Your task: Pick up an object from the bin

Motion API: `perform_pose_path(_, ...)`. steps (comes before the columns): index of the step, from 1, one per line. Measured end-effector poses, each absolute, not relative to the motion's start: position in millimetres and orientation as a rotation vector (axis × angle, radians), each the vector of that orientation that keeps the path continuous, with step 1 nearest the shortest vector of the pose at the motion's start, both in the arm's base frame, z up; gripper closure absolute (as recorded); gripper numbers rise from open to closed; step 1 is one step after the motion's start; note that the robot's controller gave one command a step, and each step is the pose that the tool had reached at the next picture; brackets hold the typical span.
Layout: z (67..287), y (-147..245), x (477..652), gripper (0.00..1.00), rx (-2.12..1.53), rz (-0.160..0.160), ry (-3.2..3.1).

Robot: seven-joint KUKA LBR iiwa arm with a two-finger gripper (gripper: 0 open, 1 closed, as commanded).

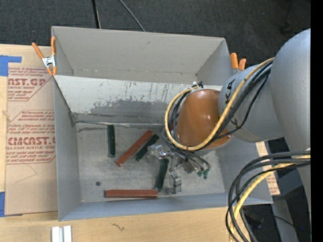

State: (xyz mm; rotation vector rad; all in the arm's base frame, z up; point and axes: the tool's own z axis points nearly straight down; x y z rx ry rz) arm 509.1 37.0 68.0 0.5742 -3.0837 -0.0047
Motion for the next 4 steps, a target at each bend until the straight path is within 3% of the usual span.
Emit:
perform_pose_path(1,100.1,29.8,507.4,0.0,0.946,0.0,-2.997)
perform_pose_path(2,99.7,33.8,525.0,0.0,0.911,0.0,-3.009)
perform_pose_path(3,70.3,36.5,487.5,0.0,1.164,0.0,-2.925)
perform_pose_path(4,69.7,80.5,496.1,0.0,1.099,-0.005,-2.946)
